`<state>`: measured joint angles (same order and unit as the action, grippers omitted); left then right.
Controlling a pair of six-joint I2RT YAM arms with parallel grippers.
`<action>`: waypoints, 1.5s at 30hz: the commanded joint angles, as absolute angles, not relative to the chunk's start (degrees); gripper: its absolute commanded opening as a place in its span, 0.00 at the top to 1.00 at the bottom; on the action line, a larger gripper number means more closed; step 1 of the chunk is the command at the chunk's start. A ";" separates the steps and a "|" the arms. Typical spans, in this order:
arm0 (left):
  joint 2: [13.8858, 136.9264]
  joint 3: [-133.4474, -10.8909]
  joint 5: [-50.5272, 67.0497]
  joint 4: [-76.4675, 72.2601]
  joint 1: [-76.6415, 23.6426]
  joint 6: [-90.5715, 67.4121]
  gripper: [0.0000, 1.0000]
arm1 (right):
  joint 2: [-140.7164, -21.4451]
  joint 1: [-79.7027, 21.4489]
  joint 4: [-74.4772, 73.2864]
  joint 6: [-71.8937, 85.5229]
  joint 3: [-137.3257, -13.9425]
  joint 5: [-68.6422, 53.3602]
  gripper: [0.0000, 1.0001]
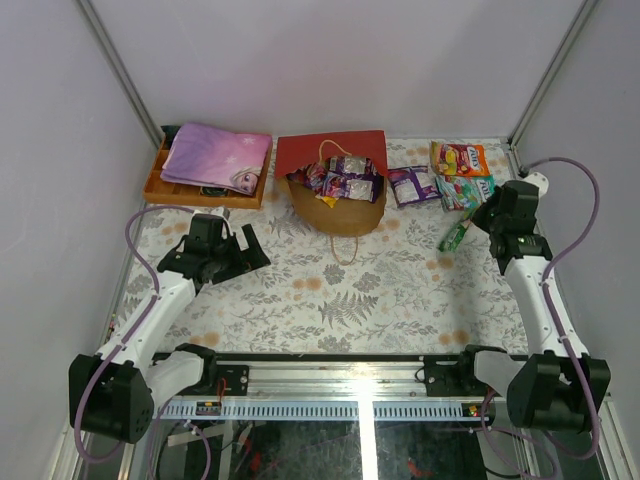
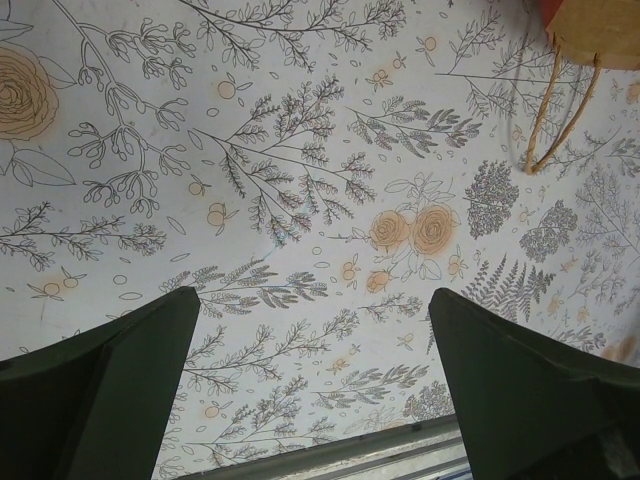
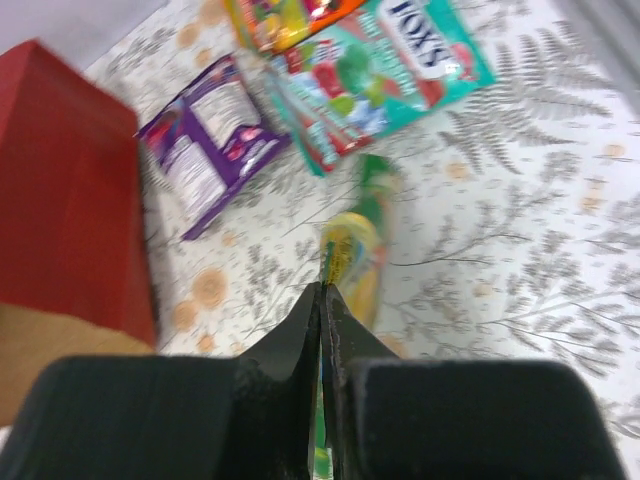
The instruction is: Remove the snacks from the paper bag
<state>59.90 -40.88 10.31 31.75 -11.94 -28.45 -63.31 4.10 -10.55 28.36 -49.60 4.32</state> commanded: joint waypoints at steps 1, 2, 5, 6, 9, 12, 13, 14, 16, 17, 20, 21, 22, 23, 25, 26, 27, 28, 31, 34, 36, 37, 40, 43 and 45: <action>59.96 -41.17 11.43 29.71 -12.33 -27.77 0.00 | -60.00 5.36 -9.23 28.81 -51.12 11.58 1.00; 59.90 -41.28 11.50 29.71 -12.29 -27.77 0.00 | -60.26 5.36 -8.92 29.00 -51.31 11.21 1.00; 59.83 -41.21 11.51 29.64 -12.33 -27.78 0.00 | -63.45 5.15 -7.16 29.79 -51.83 6.37 1.00; 59.83 -41.21 11.40 29.68 -12.32 -27.77 0.00 | -65.16 4.85 -6.56 29.90 -52.08 4.54 1.00; 60.02 -41.16 11.33 29.70 -12.26 -27.77 0.00 | -71.58 2.54 -6.16 29.17 -53.55 0.67 1.00; 60.38 -41.15 11.33 29.71 -12.40 -27.77 0.00 | -77.46 -2.28 -5.91 27.84 -54.91 0.02 0.99; 60.58 -41.15 11.34 29.71 -12.39 -27.77 0.00 | -79.25 -3.69 -6.23 27.40 -55.64 -0.59 0.91; 60.70 -41.21 11.28 29.71 -12.46 -27.77 0.00 | -80.98 -4.83 -6.95 26.85 -56.82 -1.48 0.76; 60.89 -41.26 11.16 29.75 -12.56 -27.77 0.00 | -82.87 -6.16 -8.19 26.30 -58.47 -2.50 0.43; 60.98 -41.23 11.06 29.79 -12.59 -27.77 0.00 | -82.69 -6.38 -8.14 26.28 -58.67 -2.48 0.31; 61.22 -41.26 11.02 29.79 -12.66 -27.77 0.00 | -79.17 -6.41 -5.97 26.46 -57.09 -1.85 0.12; 61.36 -41.28 11.07 29.79 -12.59 -27.77 0.00 | -77.64 -6.42 -5.18 26.65 -56.39 -1.44 0.10; 61.48 -41.29 11.12 29.79 -12.67 -27.77 0.00 | -76.27 -6.37 -4.52 26.73 -55.64 -0.88 0.09; 61.59 -41.26 11.22 29.79 -12.71 -27.77 0.00 | -75.20 -6.37 -3.89 26.63 -54.86 -0.34 0.10; 61.60 -41.30 11.34 29.79 -12.77 -27.77 0.00 | -74.08 -6.14 -2.99 26.76 -52.84 0.71 0.12; 61.52 -41.29 11.30 29.79 -12.80 -27.77 0.00 | -74.34 -5.84 -2.75 27.03 -51.98 0.86 0.14; 61.41 -41.25 11.33 29.79 -12.81 -27.77 0.00 | -75.02 -5.27 -2.72 27.38 -50.87 0.38 0.16; 61.31 -41.28 11.29 29.75 -12.87 -27.77 0.00 | -75.78 -4.35 -2.75 27.93 -50.14 -0.45 0.18; 60.99 -41.26 11.00 29.88 -13.33 -27.77 0.00 | -78.33 -1.90 -1.55 29.55 -47.45 -1.78 0.18; 60.94 -41.30 10.82 29.97 -13.94 -27.77 0.00 | -80.00 0.09 -0.14 31.95 -45.28 -0.72 0.13; 60.88 -41.32 10.90 30.01 -14.00 -27.82 0.00 | -80.53 1.00 1.66 33.92 -43.75 1.10 0.12; 60.84 -41.35 10.90 30.05 -14.05 -27.79 0.00 | -80.77 1.30 2.78 34.70 -42.91 2.09 0.12; 60.48 -41.31 10.88 29.99 -14.21 -27.69 0.00 | -82.50 2.40 4.65 37.34 -41.66 2.71 0.11; 60.16 -41.29 10.87 29.99 -14.32 -27.69 0.00 | -85.24 3.83 6.99 40.07 -40.98 0.02 0.11; 60.10 -41.34 10.90 30.06 -14.37 -27.69 0.00 | -87.02 4.80 8.42 42.44 -40.51 -1.27 0.11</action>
<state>61.14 -40.88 10.55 31.75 -13.89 -28.45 -84.29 3.16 2.33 36.67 -41.30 0.30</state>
